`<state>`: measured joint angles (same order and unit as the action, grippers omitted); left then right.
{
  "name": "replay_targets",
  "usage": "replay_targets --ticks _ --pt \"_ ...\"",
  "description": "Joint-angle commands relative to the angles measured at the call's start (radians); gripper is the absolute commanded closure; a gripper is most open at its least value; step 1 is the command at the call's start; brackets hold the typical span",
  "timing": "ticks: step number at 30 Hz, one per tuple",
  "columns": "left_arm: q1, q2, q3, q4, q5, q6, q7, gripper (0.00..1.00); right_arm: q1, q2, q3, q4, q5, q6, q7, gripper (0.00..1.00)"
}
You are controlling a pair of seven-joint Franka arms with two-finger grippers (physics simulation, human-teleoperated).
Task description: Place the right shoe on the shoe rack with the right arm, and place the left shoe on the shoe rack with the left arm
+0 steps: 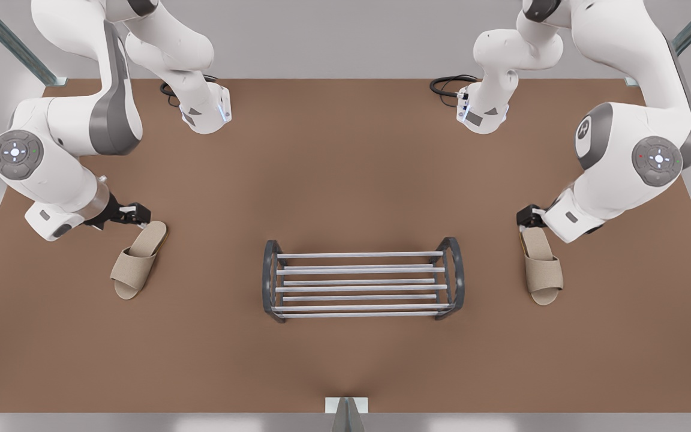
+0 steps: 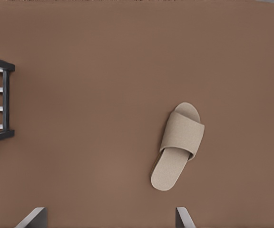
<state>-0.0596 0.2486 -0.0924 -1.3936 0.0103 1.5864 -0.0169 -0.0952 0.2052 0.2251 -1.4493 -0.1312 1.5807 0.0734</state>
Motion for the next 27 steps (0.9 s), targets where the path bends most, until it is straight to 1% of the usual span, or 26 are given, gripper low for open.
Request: replay_targets --ticks 1,4,7,8,9,10,11,12,13,14,15,17,18,19,20,21,22,23,24,25,26,27 --pt "0.001 0.0 -0.001 0.002 -0.001 0.007 -0.005 0.0 -0.001 -0.001 0.0 0.0 -0.001 0.021 0.045 0.0" --pt "0.01 -0.006 0.0 -0.01 0.002 0.001 -0.002 0.0 0.005 -0.001 0.0 0.004 -0.008 0.044 0.045 0.0" --pt "0.063 -0.012 -0.001 -0.096 0.026 0.049 -0.008 0.0 0.006 -0.006 0.003 -0.072 -0.067 0.243 0.034 0.0" --pt "0.067 0.0 0.0 -0.143 0.033 0.154 -0.009 0.0 -0.006 -0.009 0.003 -0.129 -0.088 0.33 0.034 0.0" --pt "0.098 0.0 -0.001 -0.226 0.037 0.324 -0.008 0.0 -0.026 -0.053 0.002 -0.274 -0.11 0.508 0.029 0.0" --pt "0.099 0.0 0.0 -0.267 0.045 0.413 -0.008 0.0 -0.072 -0.066 0.002 -0.313 -0.11 0.576 -0.004 0.0" --pt "0.101 -0.015 0.0 -0.349 0.094 0.571 -0.011 0.0 -0.138 -0.064 0.002 -0.321 -0.11 0.623 -0.13 0.0" --pt "0.109 -0.063 0.0 -0.52 0.096 0.819 -0.012 0.0 -0.178 -0.104 0.007 -0.449 -0.108 0.798 -0.141 0.0" --pt "0.127 -0.084 0.0 -0.626 0.138 0.987 -0.009 0.0 -0.28 -0.17 0.016 -0.629 -0.108 1.052 -0.156 0.0" --pt "0.156 -0.114 0.0 -0.734 0.155 1.156 -0.011 0.0 -0.299 -0.216 0.025 -0.743 -0.108 1.225 -0.161 0.0" --pt "0.191 -0.115 0.0 -0.844 0.157 1.348 -0.002 0.0 -0.304 -0.257 0.025 -0.763 -0.108 1.237 -0.165 0.0" --pt "0.231 -0.154 0.0 -0.92 0.187 1.366 0.005 0.0 -0.301 -0.302 0.03 -0.769 -0.108 1.182 -0.165 0.0" --pt "0.303 -0.146 -0.001 -0.949 0.324 1.432 0.005 0.0 -0.288 -0.306 0.034 -0.755 -0.108 1.106 -0.164 0.0" --pt "0.354 -0.112 -0.001 -0.967 0.382 1.52 0.002 0.0 -0.285 -0.28 0.037 -0.645 -0.108 0.946 -0.167 0.0" --pt "0.359 -0.069 -0.001 -0.973 0.382 1.613 -0.009 0.0 -0.285 -0.204 0.046 -0.548 -0.108 0.897 -0.168 0.0" --pt "0.371 -0.063 -0.001 -0.995 0.381 1.646 -0.009 0.0 -0.29 -0.175 0.046 -0.533 -0.107 0.9 -0.159 0.0" --pt "0.403 -0.063 -0.001 -1.019 0.382 1.656 -0.009 0.0 -0.301 -0.158 0.045 -0.555 -0.107 0.975 -0.162 0.0" --pt "0.42 -0.049 -0.001 -1.036 0.382 1.663 -0.009 0.0 -0.366 -0.152 0.045 -0.69 -0.107 1.223 -0.165 0.0" --pt "0.442 -0.043 -0.001 -1.044 0.385 1.666 -0.005 0.0 -0.435 -0.118 0.045 -0.833 -0.11 1.545 -0.17 0.0" --pt "0.445 -0.034 -0.001 -1.053 0.385 1.669 -0.006 0.0 -0.483 -0.119 0.045 -0.856 -0.108 1.57 -0.245 0.0" --pt "0.46 -0.019 -0.001 -1.061 0.385 1.689 -0.005 0.0 -0.505 -0.147 0.046 -0.902 -0.108 1.602 -0.247 0.0" --pt "0.466 -0.006 -0.001 -1.065 0.385 1.704 -0.006 0.0 -0.541 -0.13 0.045 -0.962 -0.11 1.754 -0.267 0.0"
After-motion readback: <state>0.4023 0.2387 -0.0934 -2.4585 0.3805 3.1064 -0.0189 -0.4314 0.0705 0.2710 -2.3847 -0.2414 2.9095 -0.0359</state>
